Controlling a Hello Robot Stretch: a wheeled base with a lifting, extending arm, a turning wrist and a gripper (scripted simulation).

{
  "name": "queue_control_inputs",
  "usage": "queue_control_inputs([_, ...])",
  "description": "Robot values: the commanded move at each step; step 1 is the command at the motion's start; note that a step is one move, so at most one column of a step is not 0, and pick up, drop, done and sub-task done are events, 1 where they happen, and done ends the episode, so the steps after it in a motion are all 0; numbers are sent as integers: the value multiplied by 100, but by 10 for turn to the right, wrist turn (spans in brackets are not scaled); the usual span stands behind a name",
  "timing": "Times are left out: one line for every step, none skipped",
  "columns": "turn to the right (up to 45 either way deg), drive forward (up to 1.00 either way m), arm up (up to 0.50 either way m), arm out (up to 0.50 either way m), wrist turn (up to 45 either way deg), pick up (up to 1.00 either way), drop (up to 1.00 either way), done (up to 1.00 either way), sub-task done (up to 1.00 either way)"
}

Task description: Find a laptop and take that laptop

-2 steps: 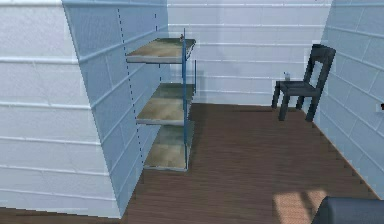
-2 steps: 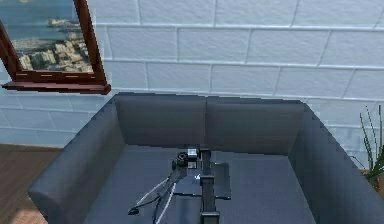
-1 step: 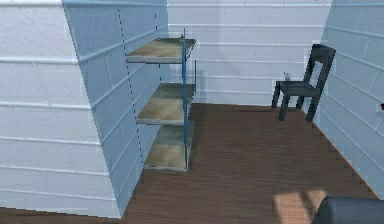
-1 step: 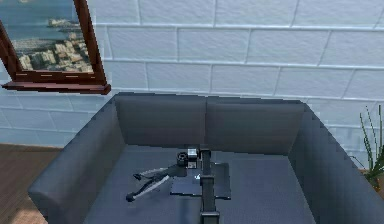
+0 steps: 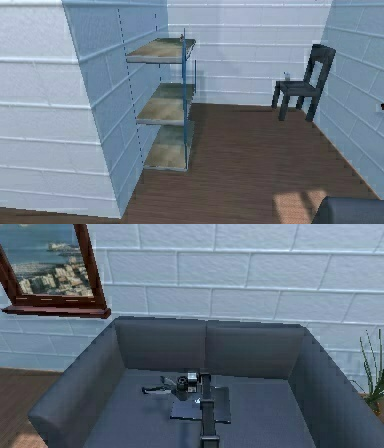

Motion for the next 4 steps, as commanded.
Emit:
queue_control_inputs([0,0,0,0,450,0,0,0,0])
queue_control_inputs([0,0,0,0,150,0,0,0,0])
queue_control_inputs([0,0,-30,0,0,0,0,0,0])
queue_control_inputs([0,0,0,0,0,100,0,0,0])
